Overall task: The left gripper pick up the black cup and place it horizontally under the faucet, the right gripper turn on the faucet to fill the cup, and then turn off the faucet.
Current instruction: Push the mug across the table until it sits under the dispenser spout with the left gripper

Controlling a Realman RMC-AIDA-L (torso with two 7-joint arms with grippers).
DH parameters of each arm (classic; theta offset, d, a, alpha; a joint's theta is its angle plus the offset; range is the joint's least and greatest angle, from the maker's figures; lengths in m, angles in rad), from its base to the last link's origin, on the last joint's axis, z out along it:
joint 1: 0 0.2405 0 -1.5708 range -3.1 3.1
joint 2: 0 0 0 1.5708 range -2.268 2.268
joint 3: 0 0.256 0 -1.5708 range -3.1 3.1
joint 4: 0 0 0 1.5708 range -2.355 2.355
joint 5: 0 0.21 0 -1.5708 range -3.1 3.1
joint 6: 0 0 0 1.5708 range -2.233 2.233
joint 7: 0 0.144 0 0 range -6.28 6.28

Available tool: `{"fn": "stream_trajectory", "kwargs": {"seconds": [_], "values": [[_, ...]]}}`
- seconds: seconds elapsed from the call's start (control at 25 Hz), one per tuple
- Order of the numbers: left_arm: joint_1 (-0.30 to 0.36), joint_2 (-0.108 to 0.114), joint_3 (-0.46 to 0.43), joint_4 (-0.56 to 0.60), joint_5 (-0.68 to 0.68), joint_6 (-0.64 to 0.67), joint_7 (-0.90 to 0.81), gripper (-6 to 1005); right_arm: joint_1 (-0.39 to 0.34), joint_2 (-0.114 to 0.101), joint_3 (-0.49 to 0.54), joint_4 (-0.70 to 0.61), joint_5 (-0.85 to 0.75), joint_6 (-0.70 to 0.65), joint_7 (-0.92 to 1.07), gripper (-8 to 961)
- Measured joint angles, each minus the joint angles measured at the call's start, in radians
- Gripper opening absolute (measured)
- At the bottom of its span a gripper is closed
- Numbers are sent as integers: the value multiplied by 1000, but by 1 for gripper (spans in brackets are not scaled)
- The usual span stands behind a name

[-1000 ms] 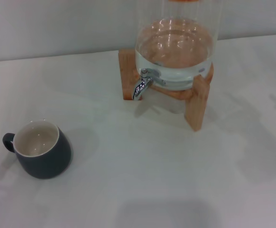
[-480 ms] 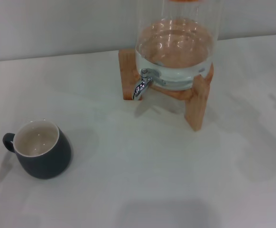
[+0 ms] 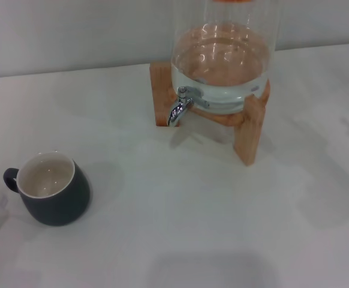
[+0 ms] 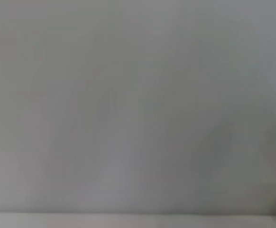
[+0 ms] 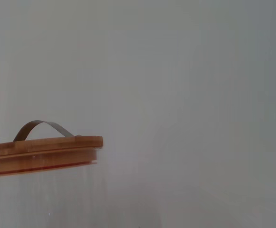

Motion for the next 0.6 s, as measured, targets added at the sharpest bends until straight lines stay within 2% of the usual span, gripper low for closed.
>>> {"fn": "stream_trajectory", "kwargs": {"seconds": [0.6], "values": [[-63,1,11,-2,53,126,-16,879,2,0,0,-3,0,7,4,747]]}}
